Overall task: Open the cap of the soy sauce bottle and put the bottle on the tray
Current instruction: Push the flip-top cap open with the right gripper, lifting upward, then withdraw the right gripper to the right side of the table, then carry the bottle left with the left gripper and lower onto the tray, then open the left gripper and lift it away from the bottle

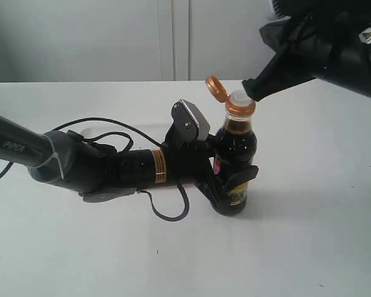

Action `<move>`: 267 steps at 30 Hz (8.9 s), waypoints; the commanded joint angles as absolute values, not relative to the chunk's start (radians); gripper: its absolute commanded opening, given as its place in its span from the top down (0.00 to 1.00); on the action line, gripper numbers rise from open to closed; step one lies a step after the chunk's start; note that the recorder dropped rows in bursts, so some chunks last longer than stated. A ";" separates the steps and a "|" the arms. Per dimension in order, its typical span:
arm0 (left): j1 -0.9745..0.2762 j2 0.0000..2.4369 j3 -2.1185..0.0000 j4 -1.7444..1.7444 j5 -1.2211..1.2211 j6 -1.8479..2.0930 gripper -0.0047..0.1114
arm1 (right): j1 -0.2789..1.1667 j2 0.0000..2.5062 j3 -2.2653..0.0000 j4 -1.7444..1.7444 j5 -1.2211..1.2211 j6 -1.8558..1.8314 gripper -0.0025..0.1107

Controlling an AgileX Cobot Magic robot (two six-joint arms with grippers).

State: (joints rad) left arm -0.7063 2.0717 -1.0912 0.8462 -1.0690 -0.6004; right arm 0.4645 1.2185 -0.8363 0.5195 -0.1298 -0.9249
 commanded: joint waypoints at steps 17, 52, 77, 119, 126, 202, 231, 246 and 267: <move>-0.709 2.083 -1.081 0.875 -0.946 -0.612 0.96 | 0.119 1.398 -1.007 0.136 0.753 -0.660 0.98; -0.709 1.930 -1.081 0.845 -0.914 -0.683 0.96 | 0.119 1.528 -1.012 0.126 0.553 -0.257 0.98; -0.604 1.658 -1.077 0.974 -0.717 -0.851 0.96 | 0.119 1.528 -1.012 0.139 0.552 -0.257 0.98; -0.322 1.764 -0.989 0.918 -0.908 -0.733 0.96 | 0.119 1.528 -1.012 0.141 0.535 -0.269 0.98; -0.322 1.800 -0.989 0.905 -0.914 -0.713 0.96 | 0.119 1.528 -1.012 0.139 0.534 -0.269 0.98; -0.322 1.724 -0.989 1.185 -0.715 -0.874 0.19 | 0.119 1.528 -1.012 0.141 0.565 -0.276 0.98; -0.322 1.500 -0.989 1.289 -0.641 -1.021 0.19 | 0.119 1.528 -1.012 0.141 0.564 -0.284 0.98; -0.322 1.420 -1.014 1.152 -0.747 -1.040 0.20 | 0.119 1.528 -1.012 0.139 0.563 -0.291 0.98; -0.322 1.277 -1.037 1.197 0.659 -0.676 0.96 | 0.121 1.444 -1.062 0.130 0.598 -0.399 0.98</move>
